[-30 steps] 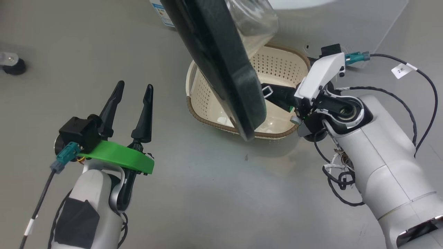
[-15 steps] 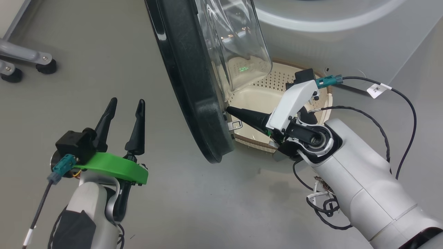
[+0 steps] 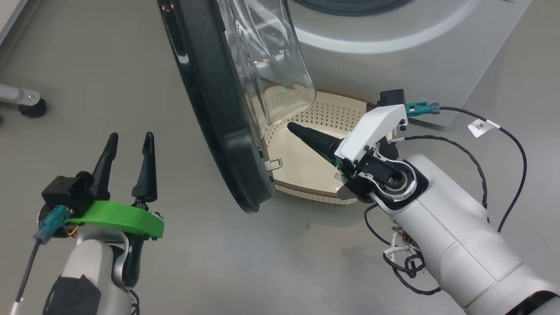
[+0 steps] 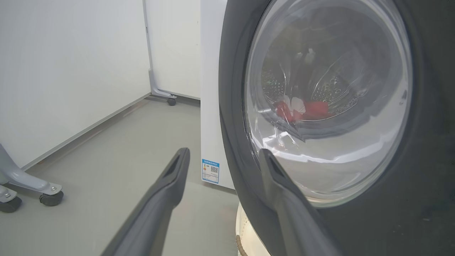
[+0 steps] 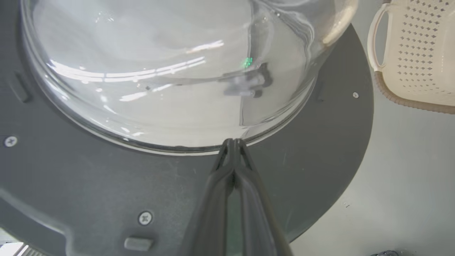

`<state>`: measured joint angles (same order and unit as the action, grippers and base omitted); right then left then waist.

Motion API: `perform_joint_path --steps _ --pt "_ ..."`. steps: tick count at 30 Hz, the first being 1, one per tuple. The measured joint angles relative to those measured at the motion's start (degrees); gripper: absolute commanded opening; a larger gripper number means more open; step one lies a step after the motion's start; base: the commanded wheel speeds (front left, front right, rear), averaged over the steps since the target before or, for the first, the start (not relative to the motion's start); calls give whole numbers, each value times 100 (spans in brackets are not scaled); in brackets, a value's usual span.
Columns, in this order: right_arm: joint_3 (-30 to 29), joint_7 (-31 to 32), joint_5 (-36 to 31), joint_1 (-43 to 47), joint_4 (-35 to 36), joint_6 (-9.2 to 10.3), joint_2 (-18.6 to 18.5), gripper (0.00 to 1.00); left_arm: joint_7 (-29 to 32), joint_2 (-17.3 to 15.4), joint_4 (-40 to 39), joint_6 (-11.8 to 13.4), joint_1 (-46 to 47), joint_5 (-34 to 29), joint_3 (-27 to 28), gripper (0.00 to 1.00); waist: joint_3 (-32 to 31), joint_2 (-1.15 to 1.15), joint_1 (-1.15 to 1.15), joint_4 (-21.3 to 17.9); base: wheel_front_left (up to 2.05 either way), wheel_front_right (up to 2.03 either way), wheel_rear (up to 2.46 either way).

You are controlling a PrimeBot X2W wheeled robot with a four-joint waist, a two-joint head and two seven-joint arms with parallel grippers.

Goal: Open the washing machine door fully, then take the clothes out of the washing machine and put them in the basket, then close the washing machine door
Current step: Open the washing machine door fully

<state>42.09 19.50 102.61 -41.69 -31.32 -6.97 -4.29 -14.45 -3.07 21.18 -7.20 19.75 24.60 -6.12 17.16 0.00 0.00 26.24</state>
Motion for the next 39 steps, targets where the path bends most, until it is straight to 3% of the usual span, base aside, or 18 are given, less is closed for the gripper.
perform_joint_path --steps 13,14,15,16,24,29,34,39 --pt "-567 -816 14 278 186 0 9 3 0 -80 11 0 -248 -156 219 100 -321 0 0 -530 0 0 0" --pt "-630 -868 14 311 235 0 10 19 0 -80 12 0 -266 -169 235 100 -352 0 0 -560 0 0 0" --pt "-691 -936 13 345 263 -1 18 63 0 -80 11 0 -284 -169 263 100 -381 0 0 -588 0 0 0" --pt "-736 -1016 -10 364 267 -1 23 100 0 -80 8 0 -307 -169 302 100 -408 0 0 -617 0 0 0" --pt "-1045 -1978 -828 416 536 0 -248 100 0 -80 5 0 -455 -203 419 100 -573 0 0 -810 0 0 0" --pt "-1036 -2833 -1884 414 645 -1 -715 100 0 -71 -24 0 -456 -213 417 100 -603 0 0 -874 0 0 0" --pt "-782 -3576 -2803 403 520 -1 -937 100 0 -62 -70 0 -475 -255 545 100 -621 0 0 -947 0 0 0" --pt "-757 -3567 -3567 405 220 0 -1176 100 0 -38 -79 0 -494 -259 516 100 -651 0 0 -1007 0 0 0"
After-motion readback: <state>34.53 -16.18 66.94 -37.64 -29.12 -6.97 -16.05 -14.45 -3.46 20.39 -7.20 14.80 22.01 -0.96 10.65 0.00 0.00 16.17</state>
